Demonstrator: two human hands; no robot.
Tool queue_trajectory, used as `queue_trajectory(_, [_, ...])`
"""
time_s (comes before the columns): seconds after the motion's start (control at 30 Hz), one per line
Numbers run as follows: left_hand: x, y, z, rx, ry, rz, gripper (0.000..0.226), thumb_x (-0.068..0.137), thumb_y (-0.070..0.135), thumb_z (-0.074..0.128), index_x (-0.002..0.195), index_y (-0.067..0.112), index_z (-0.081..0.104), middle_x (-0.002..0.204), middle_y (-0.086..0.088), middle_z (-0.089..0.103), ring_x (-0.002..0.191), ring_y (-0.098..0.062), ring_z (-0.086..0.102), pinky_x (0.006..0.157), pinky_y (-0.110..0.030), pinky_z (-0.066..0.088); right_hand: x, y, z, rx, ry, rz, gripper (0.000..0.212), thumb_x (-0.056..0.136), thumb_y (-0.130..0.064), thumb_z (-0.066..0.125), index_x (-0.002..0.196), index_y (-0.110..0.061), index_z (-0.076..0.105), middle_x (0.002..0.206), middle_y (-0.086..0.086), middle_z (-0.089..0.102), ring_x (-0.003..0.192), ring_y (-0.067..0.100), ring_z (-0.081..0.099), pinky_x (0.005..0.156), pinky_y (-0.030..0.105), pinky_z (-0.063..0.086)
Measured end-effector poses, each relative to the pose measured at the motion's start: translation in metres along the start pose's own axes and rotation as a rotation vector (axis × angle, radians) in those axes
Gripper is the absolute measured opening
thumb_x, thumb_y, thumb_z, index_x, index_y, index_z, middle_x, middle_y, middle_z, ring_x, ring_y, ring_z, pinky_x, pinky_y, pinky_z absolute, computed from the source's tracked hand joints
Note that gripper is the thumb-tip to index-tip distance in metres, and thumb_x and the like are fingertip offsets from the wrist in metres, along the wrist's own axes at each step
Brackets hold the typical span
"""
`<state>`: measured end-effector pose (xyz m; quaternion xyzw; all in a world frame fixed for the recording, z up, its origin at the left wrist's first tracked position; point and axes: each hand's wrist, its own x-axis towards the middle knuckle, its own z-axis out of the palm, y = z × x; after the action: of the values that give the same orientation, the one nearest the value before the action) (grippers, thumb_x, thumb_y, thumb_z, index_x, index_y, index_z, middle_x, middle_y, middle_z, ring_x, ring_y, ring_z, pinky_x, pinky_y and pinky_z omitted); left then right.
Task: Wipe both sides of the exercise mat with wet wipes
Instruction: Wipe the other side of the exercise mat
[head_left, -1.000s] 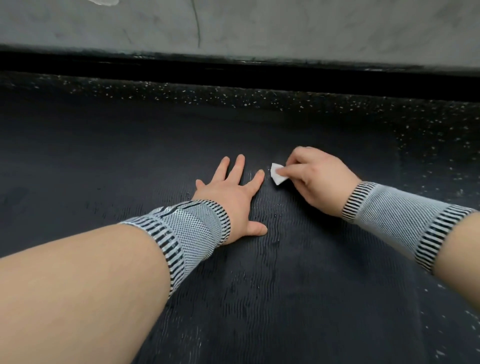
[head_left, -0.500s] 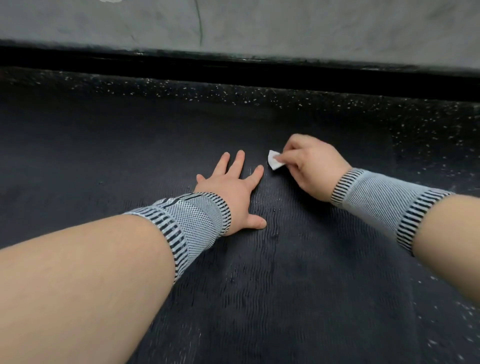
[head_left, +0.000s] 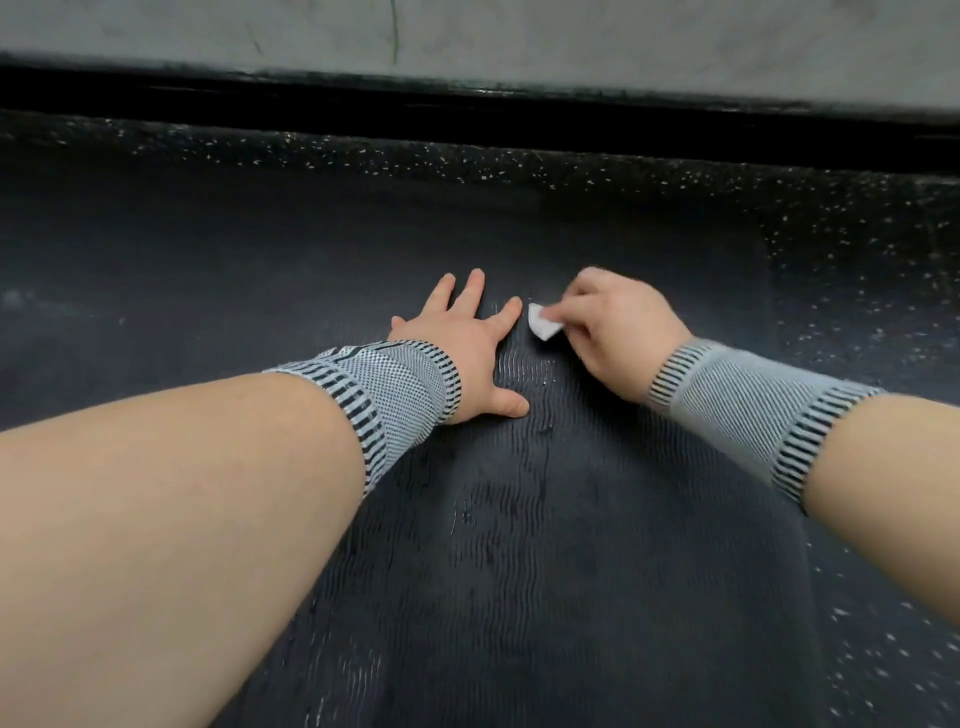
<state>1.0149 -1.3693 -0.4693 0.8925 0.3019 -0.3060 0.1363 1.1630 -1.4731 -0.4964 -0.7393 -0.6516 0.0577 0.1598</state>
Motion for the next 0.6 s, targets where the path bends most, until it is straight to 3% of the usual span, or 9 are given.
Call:
queue_trajectory(0.1, [-0.002, -0.001, 0.000, 0.002, 0.017, 0.003, 0.109, 0.076, 0.072, 0.062, 0.154, 0.041, -0.007, 0.162, 0.002, -0.023, 0.150, -0.025, -0.016, 0.115, -0.063, 0.021, -0.034, -0.014, -0.006, 0.048, -0.062, -0.109, 0.019, 0.076, -0.004, 0.064, 0.088, -0.013, 0.075, 0.081, 0.011, 0.061, 0.070, 0.032, 0.062, 0.059, 0.036, 0.052])
queue_trajectory(0.23, [-0.006, -0.002, 0.004, 0.018, 0.059, 0.020, 0.108, 0.075, 0.076, 0.058, 0.155, 0.039, -0.005, 0.163, 0.000, -0.017, 0.150, -0.026, -0.011, 0.116, -0.059, 0.022, 0.013, -0.003, -0.005, -0.087, -0.072, 0.143, 0.028, 0.093, -0.016, 0.049, 0.114, -0.020, 0.066, 0.111, 0.009, 0.054, 0.102, 0.030, 0.056, 0.085, 0.038, 0.046])
queue_trajectory(0.33, [-0.016, -0.003, 0.010, 0.060, 0.106, 0.033, 0.095, 0.085, 0.071, 0.050, 0.156, 0.033, -0.001, 0.164, -0.002, -0.010, 0.151, -0.026, -0.006, 0.118, -0.055, 0.021, 0.031, -0.001, -0.001, -0.103, -0.003, 0.305, 0.028, 0.092, -0.016, 0.050, 0.116, -0.021, 0.063, 0.114, 0.005, 0.053, 0.105, 0.028, 0.055, 0.085, 0.033, 0.042])
queue_trajectory(0.43, [-0.040, -0.006, 0.021, 0.190, 0.106, 0.125, 0.090, 0.089, 0.068, 0.046, 0.157, 0.027, 0.004, 0.164, -0.001, -0.007, 0.151, -0.024, -0.004, 0.120, -0.051, 0.019, -0.008, -0.019, 0.004, -0.092, -0.034, 0.218, 0.025, 0.089, -0.014, 0.051, 0.109, -0.017, 0.066, 0.109, 0.009, 0.055, 0.097, 0.033, 0.057, 0.081, 0.034, 0.045])
queue_trajectory(0.6, [-0.087, -0.013, 0.039, 0.321, -0.023, 0.259, 0.107, 0.082, 0.072, 0.055, 0.157, 0.018, 0.001, 0.164, 0.000, -0.011, 0.151, -0.023, -0.002, 0.120, -0.048, 0.020, -0.078, -0.046, -0.003, 0.024, -0.131, -0.053, 0.016, 0.075, -0.002, 0.067, 0.087, -0.010, 0.071, 0.085, 0.011, 0.060, 0.069, 0.033, 0.062, 0.059, 0.033, 0.048])
